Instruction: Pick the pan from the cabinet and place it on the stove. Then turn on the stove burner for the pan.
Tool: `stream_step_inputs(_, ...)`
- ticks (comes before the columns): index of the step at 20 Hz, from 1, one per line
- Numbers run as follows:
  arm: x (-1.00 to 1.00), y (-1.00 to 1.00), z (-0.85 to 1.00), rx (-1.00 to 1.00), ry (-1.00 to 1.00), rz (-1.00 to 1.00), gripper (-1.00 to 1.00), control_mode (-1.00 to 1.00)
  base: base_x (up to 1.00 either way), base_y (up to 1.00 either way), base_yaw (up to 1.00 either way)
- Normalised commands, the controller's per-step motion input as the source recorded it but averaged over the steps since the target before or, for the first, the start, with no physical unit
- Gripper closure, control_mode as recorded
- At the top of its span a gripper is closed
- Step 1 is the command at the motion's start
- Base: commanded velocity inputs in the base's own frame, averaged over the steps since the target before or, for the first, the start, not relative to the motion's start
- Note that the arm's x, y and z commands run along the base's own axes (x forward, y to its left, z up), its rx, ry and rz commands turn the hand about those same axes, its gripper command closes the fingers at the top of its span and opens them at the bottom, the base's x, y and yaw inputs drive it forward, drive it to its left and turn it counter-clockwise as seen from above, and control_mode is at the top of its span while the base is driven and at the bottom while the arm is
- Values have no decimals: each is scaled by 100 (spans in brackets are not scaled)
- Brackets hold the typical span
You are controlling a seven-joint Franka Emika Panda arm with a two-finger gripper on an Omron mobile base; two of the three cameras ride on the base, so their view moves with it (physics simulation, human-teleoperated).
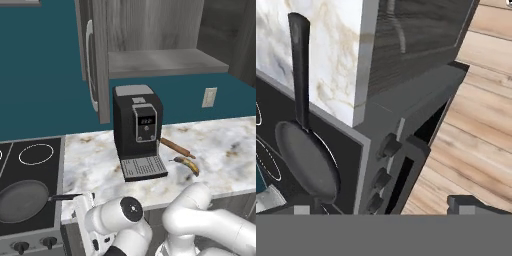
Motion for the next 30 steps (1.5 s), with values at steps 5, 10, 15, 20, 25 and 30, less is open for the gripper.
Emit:
stream_step_inputs(5,-82,63,69,-2,0,-1,-100,-100,0,0,0)
stream_step_inputs(10,-80,58,49,-13,-7,-6,-100,-100,0,0,0)
stream_step_inputs(15,-69,42,2,-38,-34,-14,-100,-100,0,0,0)
stream_step_inputs(20,-11,23,9,-33,-28,-3,-100,-100,0,0,0)
stream_step_inputs(25,0,19,6,-11,-15,0,-100,-100,0,0,0)
stream_step_inputs(30,0,0,0,-2,-13,0,-100,-100,0,0,0)
